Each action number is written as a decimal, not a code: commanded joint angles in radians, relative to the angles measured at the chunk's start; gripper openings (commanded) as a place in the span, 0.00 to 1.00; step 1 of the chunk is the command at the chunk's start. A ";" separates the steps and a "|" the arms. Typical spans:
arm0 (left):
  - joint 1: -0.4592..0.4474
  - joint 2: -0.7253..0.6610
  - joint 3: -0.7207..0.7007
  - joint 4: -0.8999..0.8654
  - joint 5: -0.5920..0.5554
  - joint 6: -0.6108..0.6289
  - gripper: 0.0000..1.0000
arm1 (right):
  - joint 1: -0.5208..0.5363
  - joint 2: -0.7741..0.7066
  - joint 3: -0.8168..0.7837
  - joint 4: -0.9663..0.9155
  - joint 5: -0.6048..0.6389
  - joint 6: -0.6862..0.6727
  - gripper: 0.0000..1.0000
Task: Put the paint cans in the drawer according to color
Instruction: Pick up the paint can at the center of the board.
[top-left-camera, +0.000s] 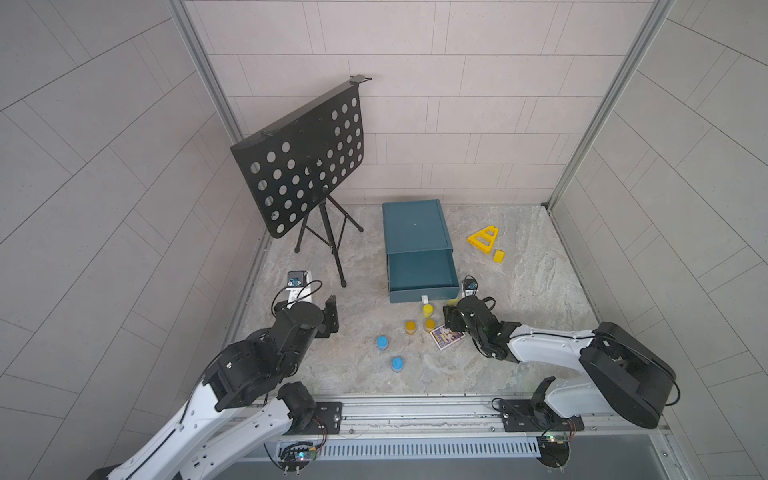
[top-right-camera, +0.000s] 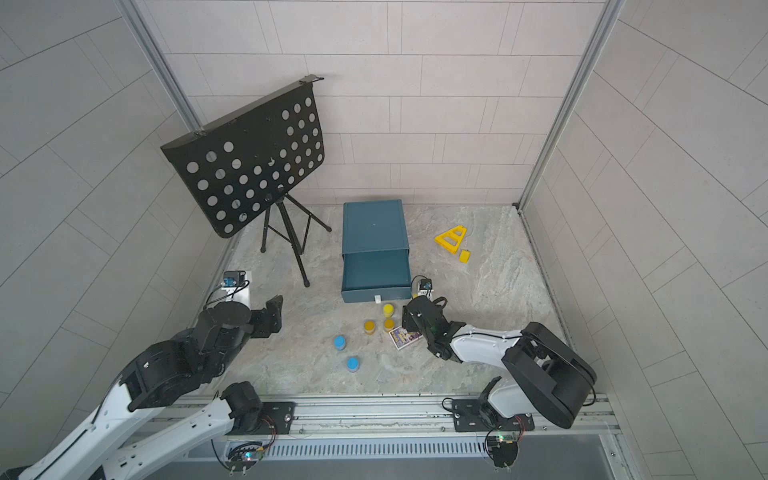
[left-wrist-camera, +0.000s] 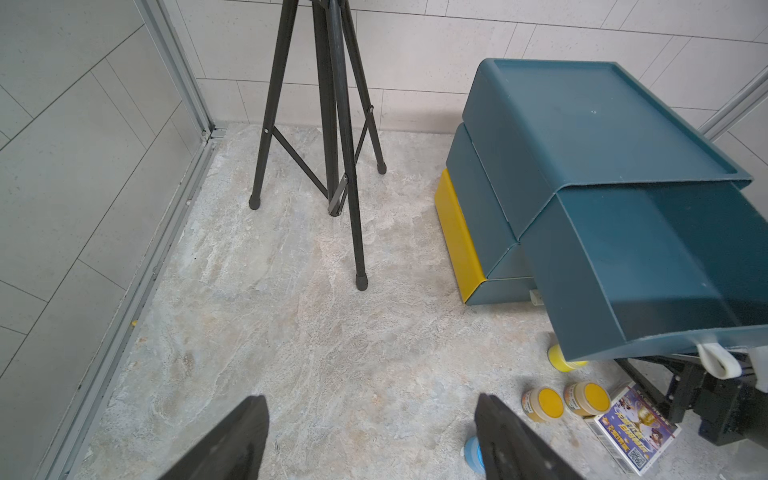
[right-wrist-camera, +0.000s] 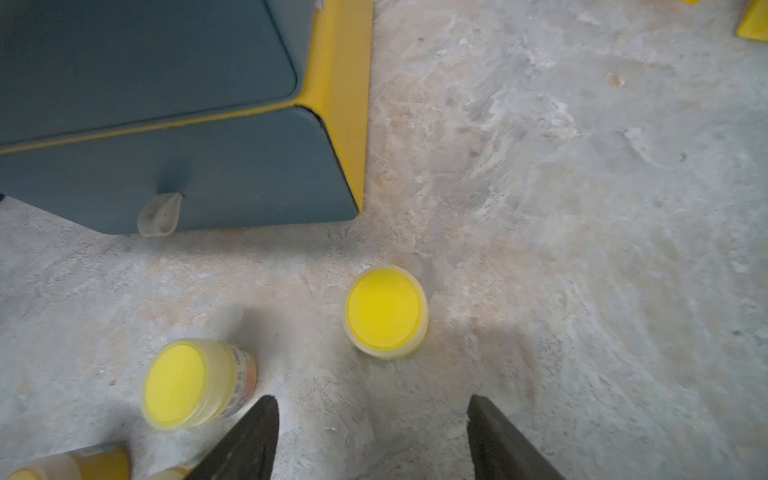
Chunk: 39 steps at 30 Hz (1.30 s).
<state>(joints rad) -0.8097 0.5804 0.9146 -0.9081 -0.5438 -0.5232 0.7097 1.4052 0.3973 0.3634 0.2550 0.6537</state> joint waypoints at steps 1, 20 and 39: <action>0.004 -0.013 -0.010 -0.015 -0.018 0.004 0.85 | 0.012 0.054 -0.041 0.216 0.123 -0.049 0.76; 0.003 -0.005 -0.005 -0.017 -0.028 0.008 0.86 | 0.032 0.260 0.002 0.378 0.167 -0.105 0.54; 0.003 -0.016 -0.005 -0.020 -0.027 0.008 0.86 | -0.007 0.212 0.036 0.229 0.134 -0.074 0.30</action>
<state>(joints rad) -0.8101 0.5747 0.9146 -0.9112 -0.5514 -0.5228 0.7059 1.6421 0.4320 0.6445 0.3882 0.5659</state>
